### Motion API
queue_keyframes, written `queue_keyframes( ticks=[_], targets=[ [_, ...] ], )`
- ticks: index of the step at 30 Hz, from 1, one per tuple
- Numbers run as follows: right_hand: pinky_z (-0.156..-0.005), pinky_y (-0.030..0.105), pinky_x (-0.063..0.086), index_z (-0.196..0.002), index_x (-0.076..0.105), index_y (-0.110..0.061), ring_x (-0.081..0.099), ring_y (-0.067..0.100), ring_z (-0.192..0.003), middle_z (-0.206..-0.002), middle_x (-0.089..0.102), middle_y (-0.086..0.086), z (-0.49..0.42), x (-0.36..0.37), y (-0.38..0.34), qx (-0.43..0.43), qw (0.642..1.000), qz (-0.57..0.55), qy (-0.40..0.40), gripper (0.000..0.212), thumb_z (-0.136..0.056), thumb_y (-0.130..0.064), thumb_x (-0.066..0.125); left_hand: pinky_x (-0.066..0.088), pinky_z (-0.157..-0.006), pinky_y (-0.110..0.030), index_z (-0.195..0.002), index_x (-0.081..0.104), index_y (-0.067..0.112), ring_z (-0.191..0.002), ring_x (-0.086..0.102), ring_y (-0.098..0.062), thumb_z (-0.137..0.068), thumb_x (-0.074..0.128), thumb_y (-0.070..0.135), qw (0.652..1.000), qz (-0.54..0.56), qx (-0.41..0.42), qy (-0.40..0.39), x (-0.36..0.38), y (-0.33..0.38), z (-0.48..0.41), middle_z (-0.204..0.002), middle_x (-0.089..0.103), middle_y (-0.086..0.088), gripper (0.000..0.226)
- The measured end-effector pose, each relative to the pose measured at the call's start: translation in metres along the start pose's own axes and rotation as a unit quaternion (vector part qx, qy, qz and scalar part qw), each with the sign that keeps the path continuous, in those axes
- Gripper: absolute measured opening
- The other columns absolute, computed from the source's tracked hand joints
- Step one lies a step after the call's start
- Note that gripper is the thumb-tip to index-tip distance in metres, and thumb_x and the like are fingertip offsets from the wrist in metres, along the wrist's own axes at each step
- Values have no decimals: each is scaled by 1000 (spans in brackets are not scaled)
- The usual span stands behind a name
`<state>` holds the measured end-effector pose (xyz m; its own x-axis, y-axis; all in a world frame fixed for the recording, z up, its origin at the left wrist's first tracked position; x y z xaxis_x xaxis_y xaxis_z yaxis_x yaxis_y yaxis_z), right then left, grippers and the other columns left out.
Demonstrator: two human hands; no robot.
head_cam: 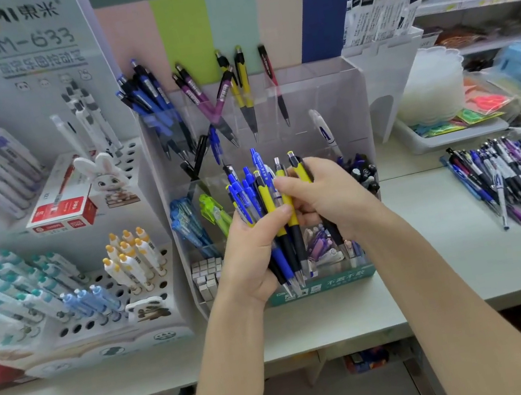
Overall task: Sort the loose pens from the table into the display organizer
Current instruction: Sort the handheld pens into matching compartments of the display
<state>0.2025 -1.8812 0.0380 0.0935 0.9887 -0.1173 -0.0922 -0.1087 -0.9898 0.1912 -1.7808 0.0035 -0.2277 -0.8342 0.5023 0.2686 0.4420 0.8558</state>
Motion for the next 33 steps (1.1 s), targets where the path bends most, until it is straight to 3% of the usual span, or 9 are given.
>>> queue_keyframes(
  ticks=[4,8,11,14,16,20,24,28,33],
  targets=[
    [-42,21,39,-88,45,-12,51,8,-44,-65,57,3,-2,-13,6,10,994,-66,82,11,-99,-16,43,58,-57,-32,-128,54,-3,-82,70,-25,-93,53,0,1000,18,-14,-1,1,-3,-1,-104,68,-19,35],
    [-52,27,36,-86,44,-17,41,7,-44,-53,50,-4,-4,-31,0,-16,988,-65,141,12,-97,-14,40,56,-54,-29,-118,52,-3,-65,65,-15,-90,61,0,999,3,-34,23,-5,-13,-3,-77,60,-8,30],
    [-46,25,38,-87,43,-19,39,9,-45,-55,46,-2,-4,-29,-4,-22,995,-28,97,12,-99,-17,42,54,-52,-28,-108,48,7,-57,59,-14,-90,61,-1,999,-8,-33,20,-4,-16,-4,-70,54,-4,24],
    [-38,23,34,-83,41,-16,36,12,-41,-54,41,-1,0,-17,-5,-24,999,-14,21,19,-97,-19,54,52,-52,-30,-111,48,-1,-58,54,-16,-87,63,-4,999,-24,-7,29,-3,-15,-6,-76,56,-11,29],
    [-36,22,33,-75,45,-14,36,13,-37,-50,45,-1,1,-10,-9,-49,998,44,-7,25,-92,-22,63,53,-59,-34,-119,47,-8,-63,57,-19,-82,69,-2,998,-46,15,35,-2,-13,-8,-85,58,-18,43],
    [-38,23,37,-74,55,-5,40,14,-37,-58,60,5,-2,-6,-13,-69,989,123,-33,30,-84,-27,72,55,-79,-50,-119,53,7,-86,66,-34,-74,74,5,994,-81,36,56,-3,-9,-10,-99,66,-28,49],
    [-37,22,36,-74,55,-7,41,11,-38,-56,58,1,-2,-5,-15,-63,988,128,-60,25,-83,-24,72,53,-69,-43,-119,53,7,-80,64,-31,-83,68,-4,994,-84,42,59,-3,-9,-15,-93,66,-22,40],
    [-34,19,33,-75,53,-6,42,7,-32,-43,50,-6,-4,-6,-20,-70,987,118,-83,18,-87,-10,66,46,-52,-27,-114,55,-3,-58,56,-14,-87,63,-4,993,-100,54,17,9,-6,-16,-73,64,-10,28],
    [-35,21,35,-71,50,-10,45,13,-36,-47,50,-2,-9,-13,-18,-65,990,74,-97,21,-88,-6,62,46,-51,-26,-105,59,0,-62,51,-17,-91,63,9,994,-83,70,-8,20,-5,-15,-73,63,-8,17]
  ],
)
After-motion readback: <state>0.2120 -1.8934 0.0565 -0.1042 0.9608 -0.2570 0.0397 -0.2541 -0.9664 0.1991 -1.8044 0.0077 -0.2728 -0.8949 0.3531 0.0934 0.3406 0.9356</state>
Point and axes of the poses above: each hand's wrist, its own z-axis away from the middle knuckle, its own x-axis out of the palm, y = z × x, the point moved 9 cm from there along -z, towards the middle knuckle
